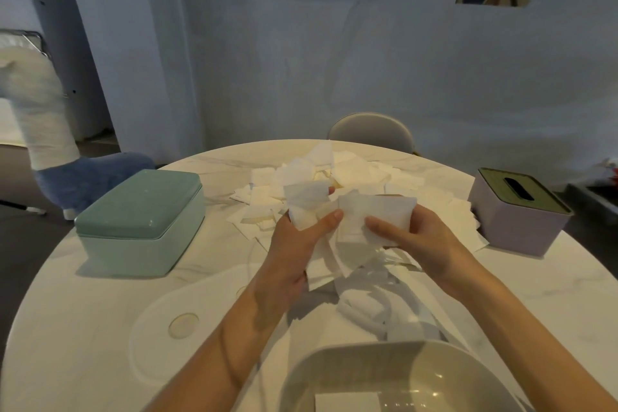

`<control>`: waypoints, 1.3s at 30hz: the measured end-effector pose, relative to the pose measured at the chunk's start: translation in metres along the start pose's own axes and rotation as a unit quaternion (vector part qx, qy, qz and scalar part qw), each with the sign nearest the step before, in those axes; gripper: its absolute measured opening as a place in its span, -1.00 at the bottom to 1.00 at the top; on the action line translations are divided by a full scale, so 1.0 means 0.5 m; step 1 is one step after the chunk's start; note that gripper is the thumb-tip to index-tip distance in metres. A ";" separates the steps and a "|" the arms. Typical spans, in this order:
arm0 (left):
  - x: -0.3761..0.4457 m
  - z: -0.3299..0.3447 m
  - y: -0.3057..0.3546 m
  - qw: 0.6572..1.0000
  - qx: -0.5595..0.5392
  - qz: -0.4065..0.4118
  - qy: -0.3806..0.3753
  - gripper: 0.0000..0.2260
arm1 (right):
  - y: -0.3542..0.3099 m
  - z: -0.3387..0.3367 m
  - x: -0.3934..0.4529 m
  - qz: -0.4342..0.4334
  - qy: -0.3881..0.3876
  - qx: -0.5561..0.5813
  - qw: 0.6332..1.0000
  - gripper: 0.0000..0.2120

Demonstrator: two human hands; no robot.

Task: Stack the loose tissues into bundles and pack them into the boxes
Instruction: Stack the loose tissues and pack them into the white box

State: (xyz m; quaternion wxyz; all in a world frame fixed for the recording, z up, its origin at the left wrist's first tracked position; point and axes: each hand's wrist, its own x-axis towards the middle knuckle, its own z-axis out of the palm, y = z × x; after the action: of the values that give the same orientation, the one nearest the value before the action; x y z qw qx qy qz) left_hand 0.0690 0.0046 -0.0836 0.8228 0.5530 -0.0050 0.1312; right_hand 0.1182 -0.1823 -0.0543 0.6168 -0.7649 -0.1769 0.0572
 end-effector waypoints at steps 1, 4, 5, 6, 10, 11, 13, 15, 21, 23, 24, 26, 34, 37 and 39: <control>0.001 -0.001 0.000 1.000 0.004 0.001 -0.001 -0.68 | -0.001 0.005 -0.001 0.007 -0.013 -0.025 1.000 -0.50; 0.005 -0.001 -0.002 1.000 0.015 -0.017 0.008 -0.69 | -0.006 0.008 -0.005 0.022 -0.032 -0.020 0.999 -0.67; 0.006 -0.001 -0.003 1.000 0.018 -0.025 0.004 -0.65 | -0.009 0.005 -0.008 0.028 -0.036 -0.001 0.999 -0.70; 0.007 0.000 -0.001 0.999 0.024 -0.036 0.001 -0.62 | -0.010 0.000 -0.008 0.034 -0.038 0.022 0.998 -0.71; 0.012 -0.005 -0.009 0.994 -0.036 -0.102 -0.015 -0.56 | -0.018 0.005 -0.008 0.074 -0.062 0.160 0.982 -0.63; 0.010 -0.002 -0.011 0.991 -0.059 -0.121 -0.013 -0.54 | -0.017 0.010 -0.007 0.080 -0.070 0.173 0.979 -0.56; 0.002 0.006 -0.013 0.981 -0.100 -0.162 -0.019 -0.43 | -0.005 0.022 -0.006 0.082 -0.075 0.149 0.983 -0.51; -0.001 0.011 -0.021 0.977 -0.115 -0.168 -0.060 -0.34 | 0.011 0.027 -0.006 0.068 -0.056 0.063 0.994 -0.63; -0.003 0.006 -0.036 0.978 -0.101 -0.176 -0.051 -0.45 | 0.011 0.006 0.001 -0.042 0.048 -0.116 0.991 -0.76; -0.003 0.003 -0.029 0.975 -0.106 -0.189 -0.049 -0.44 | -0.011 -0.008 -0.003 -0.075 0.023 -0.110 0.991 -0.82; 0.003 -0.001 -0.029 0.973 -0.109 -0.198 -0.046 -0.43 | -0.024 -0.017 -0.009 -0.080 -0.004 -0.083 0.993 -0.80; 0.013 -0.009 -0.037 0.969 -0.106 -0.213 -0.061 -0.41 | -0.045 -0.029 -0.022 -0.063 -0.091 -0.012 0.994 -0.73; -0.004 0.002 -0.034 0.945 -0.075 -0.262 -0.179 -0.24 | -0.002 0.016 -0.003 -0.170 -0.027 -0.260 0.950 -0.50; 0.000 -0.002 -0.041 0.934 -0.112 -0.277 -0.197 -0.24 | 0.015 0.014 0.002 -0.192 0.003 -0.263 0.946 -0.64; 0.003 -0.005 -0.040 0.929 -0.130 -0.282 -0.203 -0.29 | 0.022 0.015 0.004 -0.209 0.026 -0.245 0.946 -0.72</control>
State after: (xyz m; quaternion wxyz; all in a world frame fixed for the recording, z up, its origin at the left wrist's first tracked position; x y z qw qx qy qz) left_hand 0.0745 0.0000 -0.1027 0.8718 0.4349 -0.0328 -0.2231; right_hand 0.1200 -0.1766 -0.0662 0.4131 -0.8394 -0.3249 -0.1382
